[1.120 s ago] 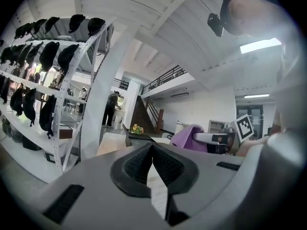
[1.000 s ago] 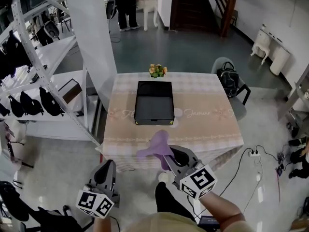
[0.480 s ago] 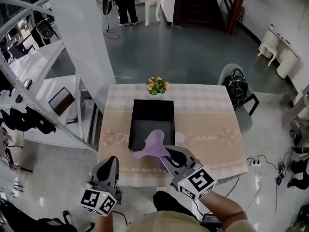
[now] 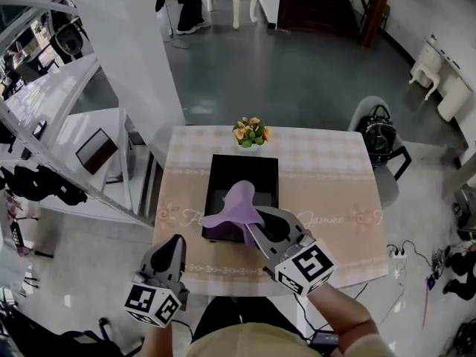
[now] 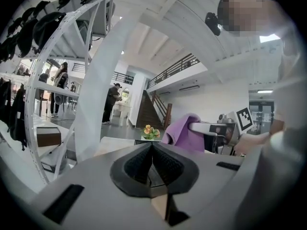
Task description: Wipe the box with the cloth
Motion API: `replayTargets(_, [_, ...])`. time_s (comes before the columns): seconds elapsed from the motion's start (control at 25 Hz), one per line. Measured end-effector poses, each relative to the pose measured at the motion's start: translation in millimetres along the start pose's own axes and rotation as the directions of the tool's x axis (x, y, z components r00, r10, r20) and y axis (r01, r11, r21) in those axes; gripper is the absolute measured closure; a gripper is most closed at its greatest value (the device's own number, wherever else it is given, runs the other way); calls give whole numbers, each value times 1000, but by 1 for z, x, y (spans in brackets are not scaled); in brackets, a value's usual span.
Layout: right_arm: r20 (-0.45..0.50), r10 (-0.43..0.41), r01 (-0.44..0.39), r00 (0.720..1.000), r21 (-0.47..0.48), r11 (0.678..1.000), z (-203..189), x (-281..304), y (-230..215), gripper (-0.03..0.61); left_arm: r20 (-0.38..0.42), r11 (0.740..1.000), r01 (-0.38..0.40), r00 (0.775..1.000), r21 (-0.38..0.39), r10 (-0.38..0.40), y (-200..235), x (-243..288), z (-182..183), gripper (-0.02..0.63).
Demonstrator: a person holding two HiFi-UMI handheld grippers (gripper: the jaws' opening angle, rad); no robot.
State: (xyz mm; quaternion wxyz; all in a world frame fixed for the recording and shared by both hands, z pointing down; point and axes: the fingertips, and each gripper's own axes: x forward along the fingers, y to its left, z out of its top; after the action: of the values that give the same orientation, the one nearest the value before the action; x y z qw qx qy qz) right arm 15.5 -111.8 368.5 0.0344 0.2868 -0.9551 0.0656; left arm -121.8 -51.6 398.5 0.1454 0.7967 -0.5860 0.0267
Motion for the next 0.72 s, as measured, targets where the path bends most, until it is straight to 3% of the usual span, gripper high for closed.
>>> replayTargets(0.28, [23,-27,27,999,-1,1000,14,29,-3,522,-24,999,35,999,11,-34,19,20,2,597])
replayTargets(0.48, [24,-78,78,997,9,997,20,45,-9,522,-53,992,124,991,26,-123,25,38,6,596])
replayTargets(0.72, [21,-94,94,995,-1,996,24,69,-11,522,-47,984,178,983,-28,-180,43,43,11,595])
